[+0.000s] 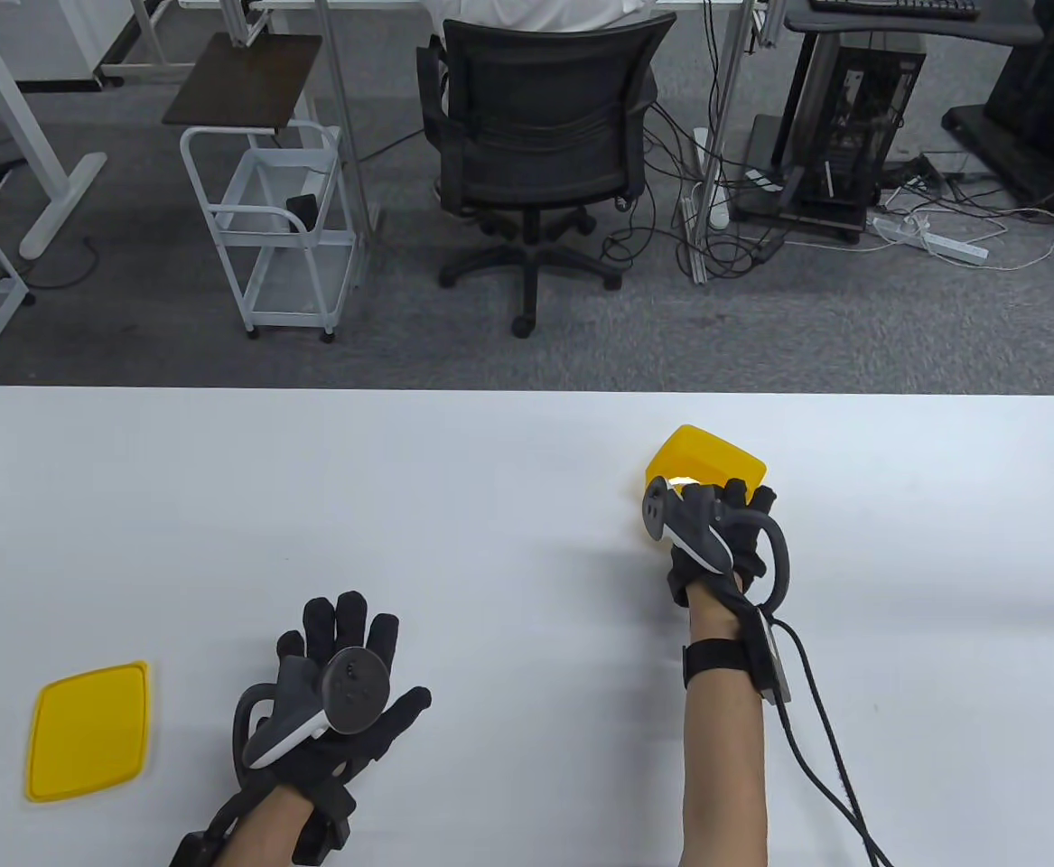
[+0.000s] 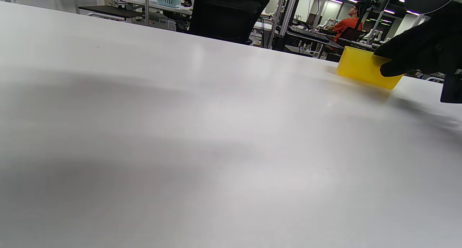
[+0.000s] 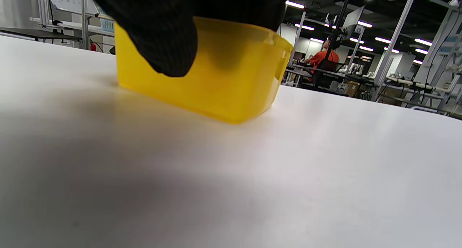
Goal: Cover the plastic food container
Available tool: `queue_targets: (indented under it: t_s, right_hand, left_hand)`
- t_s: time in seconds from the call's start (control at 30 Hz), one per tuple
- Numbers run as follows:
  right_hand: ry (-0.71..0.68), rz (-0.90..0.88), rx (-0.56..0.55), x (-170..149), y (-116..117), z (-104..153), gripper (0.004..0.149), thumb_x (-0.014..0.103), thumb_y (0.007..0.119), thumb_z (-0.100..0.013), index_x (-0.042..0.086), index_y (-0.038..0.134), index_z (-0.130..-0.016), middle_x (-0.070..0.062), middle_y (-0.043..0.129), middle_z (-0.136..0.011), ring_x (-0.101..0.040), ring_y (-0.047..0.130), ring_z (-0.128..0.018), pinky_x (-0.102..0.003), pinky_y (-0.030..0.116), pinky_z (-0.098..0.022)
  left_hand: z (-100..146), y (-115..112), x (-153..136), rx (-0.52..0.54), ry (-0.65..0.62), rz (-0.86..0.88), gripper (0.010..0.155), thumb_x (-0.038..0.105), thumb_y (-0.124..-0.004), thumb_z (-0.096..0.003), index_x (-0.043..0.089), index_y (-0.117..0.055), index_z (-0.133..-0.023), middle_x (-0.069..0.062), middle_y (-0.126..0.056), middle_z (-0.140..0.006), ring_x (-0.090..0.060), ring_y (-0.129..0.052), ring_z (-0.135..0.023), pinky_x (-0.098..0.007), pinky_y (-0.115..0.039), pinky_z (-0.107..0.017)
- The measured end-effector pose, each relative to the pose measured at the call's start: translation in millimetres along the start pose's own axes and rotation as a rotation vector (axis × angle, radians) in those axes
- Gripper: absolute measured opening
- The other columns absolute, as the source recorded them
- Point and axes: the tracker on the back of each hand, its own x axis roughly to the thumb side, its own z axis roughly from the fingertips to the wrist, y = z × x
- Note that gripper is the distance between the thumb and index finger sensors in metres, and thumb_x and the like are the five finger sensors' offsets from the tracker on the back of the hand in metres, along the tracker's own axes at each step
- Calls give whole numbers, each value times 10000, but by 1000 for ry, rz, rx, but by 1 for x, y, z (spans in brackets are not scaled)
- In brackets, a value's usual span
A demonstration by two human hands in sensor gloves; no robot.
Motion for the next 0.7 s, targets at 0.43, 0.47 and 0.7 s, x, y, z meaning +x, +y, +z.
queue_targets:
  t_s: [0.43, 0.47, 0.7]
  right_hand:
    - [-82, -25, -96, 13, -16, 22, 411, 306, 862, -585, 199, 750, -966, -66, 878, -916, -320, 731, -976, -619, 530, -813]
    - [-92, -33, -103, 16, -20, 26, 411, 306, 862, -586, 199, 750, -966, -66, 878, -917, -321, 732, -975, -620, 530, -813]
    - [-215, -119, -143, 49, -58, 70, 410, 305, 860, -591, 193, 748, -970, -72, 874, -921, -327, 728, -977, -622, 530, -811]
  left_hand:
    - [2, 2, -2, 12, 4, 10, 864, 672, -451, -544, 186, -119, -1177, -213, 122, -1212, -511, 164, -1048, -741, -27, -734]
    - [1, 2, -1, 13, 2, 5, 862, 672, -451, -545, 188, -120, -1177, -212, 122, -1213, -510, 162, -1050, -740, -28, -735]
    - [0, 2, -2, 2, 6, 6, 859, 667, -455, -546, 189, -121, -1177, -206, 124, -1213, -504, 168, -1050, -738, -19, -736]
